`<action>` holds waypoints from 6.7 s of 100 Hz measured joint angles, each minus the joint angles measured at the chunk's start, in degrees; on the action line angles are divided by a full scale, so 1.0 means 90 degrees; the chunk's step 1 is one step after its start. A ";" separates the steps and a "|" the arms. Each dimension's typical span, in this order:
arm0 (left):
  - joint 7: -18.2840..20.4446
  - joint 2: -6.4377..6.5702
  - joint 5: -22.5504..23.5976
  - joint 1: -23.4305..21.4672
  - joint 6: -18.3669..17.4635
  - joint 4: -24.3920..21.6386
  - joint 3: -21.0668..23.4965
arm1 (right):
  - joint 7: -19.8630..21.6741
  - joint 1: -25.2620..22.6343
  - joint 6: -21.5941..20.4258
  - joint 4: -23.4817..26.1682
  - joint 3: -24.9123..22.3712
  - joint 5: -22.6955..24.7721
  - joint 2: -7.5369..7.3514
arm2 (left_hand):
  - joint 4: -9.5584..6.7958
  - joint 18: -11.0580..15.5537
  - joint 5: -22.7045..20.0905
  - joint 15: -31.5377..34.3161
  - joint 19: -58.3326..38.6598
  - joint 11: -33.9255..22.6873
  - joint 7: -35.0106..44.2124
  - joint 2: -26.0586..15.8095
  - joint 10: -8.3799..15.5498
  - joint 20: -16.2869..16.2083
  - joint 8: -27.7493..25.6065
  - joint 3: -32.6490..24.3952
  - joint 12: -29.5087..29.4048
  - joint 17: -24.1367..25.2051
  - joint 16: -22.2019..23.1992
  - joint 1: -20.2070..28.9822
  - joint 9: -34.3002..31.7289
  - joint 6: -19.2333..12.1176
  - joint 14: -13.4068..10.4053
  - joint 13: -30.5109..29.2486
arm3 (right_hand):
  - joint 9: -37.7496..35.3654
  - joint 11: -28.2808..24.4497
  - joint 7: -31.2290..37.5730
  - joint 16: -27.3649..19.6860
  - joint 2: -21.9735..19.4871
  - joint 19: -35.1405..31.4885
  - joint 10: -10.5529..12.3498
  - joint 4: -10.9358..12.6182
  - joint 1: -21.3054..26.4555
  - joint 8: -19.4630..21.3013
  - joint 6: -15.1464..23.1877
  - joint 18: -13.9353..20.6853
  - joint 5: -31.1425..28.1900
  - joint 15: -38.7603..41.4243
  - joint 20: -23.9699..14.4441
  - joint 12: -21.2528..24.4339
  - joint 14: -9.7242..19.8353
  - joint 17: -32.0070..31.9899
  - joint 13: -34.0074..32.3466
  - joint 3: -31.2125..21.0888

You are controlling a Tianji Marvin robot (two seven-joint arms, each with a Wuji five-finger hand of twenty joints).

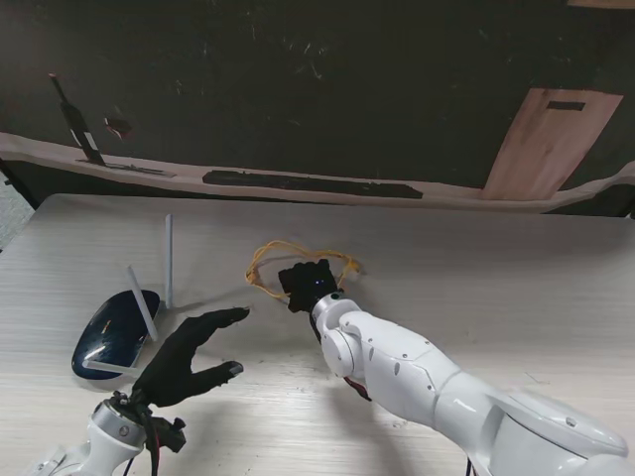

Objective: Untangle the Ethernet cable and plug it into the router

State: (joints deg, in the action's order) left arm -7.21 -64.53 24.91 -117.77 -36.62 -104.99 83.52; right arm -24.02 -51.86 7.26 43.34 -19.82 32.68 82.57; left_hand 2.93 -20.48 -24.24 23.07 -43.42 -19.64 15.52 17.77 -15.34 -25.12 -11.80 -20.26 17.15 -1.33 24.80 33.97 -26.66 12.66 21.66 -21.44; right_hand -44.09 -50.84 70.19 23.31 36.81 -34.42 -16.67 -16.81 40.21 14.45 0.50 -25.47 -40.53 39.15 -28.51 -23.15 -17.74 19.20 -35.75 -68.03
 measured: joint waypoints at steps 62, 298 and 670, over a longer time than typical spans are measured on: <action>0.0152 0.0034 0.0034 0.0023 0.0177 -0.0065 -0.0056 | 0.0868 -0.0948 -0.1219 0.2198 -0.1582 0.0666 -0.1285 | -0.0076 0.0000 0.0000 0.0001 0.0000 0.0000 -0.0016 -0.0079 -0.0011 0.0000 0.0007 0.0101 0.0000 0.0000 0.0000 0.0000 -0.0026 0.0000 0.0062 -0.0001 | -0.2106 -0.1581 0.0664 0.0205 -0.0391 -0.5595 -0.0080 0.0053 0.0161 0.0268 -0.0190 -0.0987 0.0581 0.3830 0.0761 -0.0390 -0.0159 0.3398 -0.3999 0.0215; 0.0990 0.0168 -0.1051 0.1453 0.0995 0.0383 -0.1689 | 0.2341 -0.4716 -0.2170 0.7763 -0.5045 -0.2880 -0.1882 | 0.0081 0.0730 0.1499 -0.0988 0.2080 0.0894 -0.1127 0.1248 0.0008 0.0719 0.0478 -0.1863 -0.0677 0.0479 -0.0878 -0.0005 0.1710 0.0061 -0.0515 0.1241 | -0.2965 -0.2293 0.0180 0.2727 -0.0592 -0.7936 0.0416 0.0072 0.0030 0.0163 -0.0713 0.0232 0.0158 0.6633 -0.1526 -0.1503 0.0414 0.5288 -0.4380 0.0551; -0.2324 -0.0360 0.1540 0.0739 0.1562 0.0509 -0.0785 | 0.3829 -0.6548 -0.1490 0.7982 -0.7147 -0.5014 -0.2020 | 0.0147 -0.1179 -0.1999 0.5292 -0.4042 -0.4882 0.4079 0.1162 0.0793 -0.0737 -0.0878 -0.1540 0.2420 -0.3785 0.1249 0.2017 -0.4333 -0.0548 -0.0348 -0.4688 | -0.3216 -0.2283 -0.0469 0.2772 -0.1167 -0.7921 0.0303 0.0696 -0.1238 0.3083 -0.1708 0.0066 -0.1806 0.6663 -0.2903 -0.1422 0.0171 0.5281 -0.4380 0.1124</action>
State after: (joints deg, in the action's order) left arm -28.13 -67.77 38.77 -111.12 -22.56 -100.40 76.45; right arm 10.44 -110.79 -6.15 115.19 -84.13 -12.44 64.39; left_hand 4.25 -31.09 -42.23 70.70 -79.80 -63.59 52.23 28.22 -8.20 -31.75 -19.70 -34.12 38.94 -35.39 36.04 52.12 -65.65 7.73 18.53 -63.63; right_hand -73.03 -71.38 65.98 48.26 26.31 -105.70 -13.94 -10.54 29.07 42.19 -14.87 -24.87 -56.78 99.11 -54.64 -35.94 -16.19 66.73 -75.17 -57.92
